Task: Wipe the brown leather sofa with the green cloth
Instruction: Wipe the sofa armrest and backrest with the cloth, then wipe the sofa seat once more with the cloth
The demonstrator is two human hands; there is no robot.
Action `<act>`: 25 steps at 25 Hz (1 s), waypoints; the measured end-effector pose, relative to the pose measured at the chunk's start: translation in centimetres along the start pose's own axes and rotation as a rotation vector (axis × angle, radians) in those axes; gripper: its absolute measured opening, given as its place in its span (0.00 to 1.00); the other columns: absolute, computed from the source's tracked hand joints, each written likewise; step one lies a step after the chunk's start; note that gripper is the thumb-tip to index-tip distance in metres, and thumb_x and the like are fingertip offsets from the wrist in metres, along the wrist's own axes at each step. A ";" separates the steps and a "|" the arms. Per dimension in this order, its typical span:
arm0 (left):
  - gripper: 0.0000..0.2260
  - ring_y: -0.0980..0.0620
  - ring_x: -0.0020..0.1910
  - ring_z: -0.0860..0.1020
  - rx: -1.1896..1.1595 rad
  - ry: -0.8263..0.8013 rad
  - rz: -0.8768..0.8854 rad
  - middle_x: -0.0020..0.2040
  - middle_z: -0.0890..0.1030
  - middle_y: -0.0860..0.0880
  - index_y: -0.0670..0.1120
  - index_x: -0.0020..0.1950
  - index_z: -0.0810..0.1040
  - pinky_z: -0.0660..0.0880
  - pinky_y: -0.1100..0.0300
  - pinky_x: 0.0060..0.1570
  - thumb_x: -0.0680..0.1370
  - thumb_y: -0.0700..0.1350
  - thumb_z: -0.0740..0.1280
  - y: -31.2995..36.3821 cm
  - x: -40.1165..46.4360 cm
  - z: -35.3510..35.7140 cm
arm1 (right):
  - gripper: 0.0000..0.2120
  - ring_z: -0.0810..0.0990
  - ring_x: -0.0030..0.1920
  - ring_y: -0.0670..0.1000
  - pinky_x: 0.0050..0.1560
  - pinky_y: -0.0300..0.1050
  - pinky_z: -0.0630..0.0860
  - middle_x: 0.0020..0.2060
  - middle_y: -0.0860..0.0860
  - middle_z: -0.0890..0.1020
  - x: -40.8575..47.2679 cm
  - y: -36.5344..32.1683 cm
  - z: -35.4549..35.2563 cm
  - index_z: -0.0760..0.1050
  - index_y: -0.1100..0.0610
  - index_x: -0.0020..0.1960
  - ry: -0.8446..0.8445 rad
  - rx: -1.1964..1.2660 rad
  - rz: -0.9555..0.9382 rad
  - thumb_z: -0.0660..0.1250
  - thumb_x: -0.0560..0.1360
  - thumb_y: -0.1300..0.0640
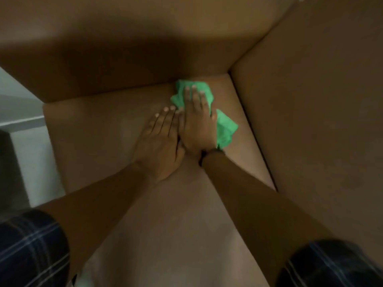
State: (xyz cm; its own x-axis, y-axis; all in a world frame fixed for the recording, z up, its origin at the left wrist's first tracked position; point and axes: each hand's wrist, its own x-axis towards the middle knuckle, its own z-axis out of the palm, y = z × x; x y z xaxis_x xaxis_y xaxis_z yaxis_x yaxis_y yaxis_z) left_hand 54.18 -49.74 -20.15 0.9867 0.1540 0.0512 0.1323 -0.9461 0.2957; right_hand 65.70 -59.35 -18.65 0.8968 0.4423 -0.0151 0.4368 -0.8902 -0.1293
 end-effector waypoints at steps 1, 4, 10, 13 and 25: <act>0.35 0.39 0.88 0.61 0.008 -0.020 -0.018 0.88 0.64 0.37 0.37 0.88 0.60 0.54 0.44 0.89 0.85 0.56 0.53 -0.8 -0.9 -1.1 | 0.30 0.55 0.86 0.53 0.78 0.65 0.62 0.87 0.49 0.57 -1.5 -0.7 -0.4 0.54 0.51 0.88 -0.035 -0.006 -0.082 0.52 0.87 0.47; 0.35 0.41 0.89 0.59 0.021 -0.064 -0.079 0.89 0.61 0.38 0.38 0.89 0.58 0.53 0.45 0.89 0.85 0.57 0.52 -3.9 -4.1 -3.3 | 0.29 0.54 0.86 0.53 0.78 0.68 0.64 0.87 0.48 0.56 -1.8 -1.1 -1.5 0.53 0.49 0.88 -0.088 0.016 -0.079 0.53 0.88 0.47; 0.35 0.41 0.90 0.55 -0.031 -0.036 -0.126 0.90 0.57 0.39 0.38 0.90 0.54 0.52 0.44 0.90 0.87 0.57 0.52 -5.3 -5.3 -2.0 | 0.28 0.56 0.86 0.54 0.77 0.70 0.63 0.87 0.47 0.58 -2.4 -2.3 0.4 0.55 0.46 0.87 -0.036 0.006 -0.129 0.50 0.88 0.44; 0.35 0.44 0.91 0.47 -0.031 -0.113 -0.115 0.92 0.49 0.41 0.41 0.91 0.46 0.42 0.46 0.90 0.88 0.58 0.48 -5.2 -7.3 -2.7 | 0.29 0.61 0.84 0.59 0.76 0.68 0.66 0.87 0.50 0.57 -6.8 -2.5 -1.5 0.55 0.49 0.88 -0.059 -0.103 -0.020 0.52 0.88 0.49; 0.37 0.42 0.89 0.43 0.019 -0.042 -0.503 0.91 0.52 0.37 0.40 0.90 0.50 0.40 0.46 0.88 0.88 0.63 0.49 -23.1 -24.4 -23.7 | 0.23 0.77 0.70 0.64 0.69 0.65 0.76 0.74 0.63 0.77 -20.5 -30.9 -11.3 0.73 0.67 0.76 -0.041 0.378 -0.293 0.58 0.86 0.57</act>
State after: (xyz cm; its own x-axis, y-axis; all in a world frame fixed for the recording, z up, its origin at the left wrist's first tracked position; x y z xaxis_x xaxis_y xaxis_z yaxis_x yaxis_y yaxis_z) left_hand 24.80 -24.93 -5.62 0.8032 0.5810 -0.1314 0.5937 -0.7628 0.2562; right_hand 34.57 -42.15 -3.15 0.7326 0.6796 0.0377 0.6079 -0.6283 -0.4855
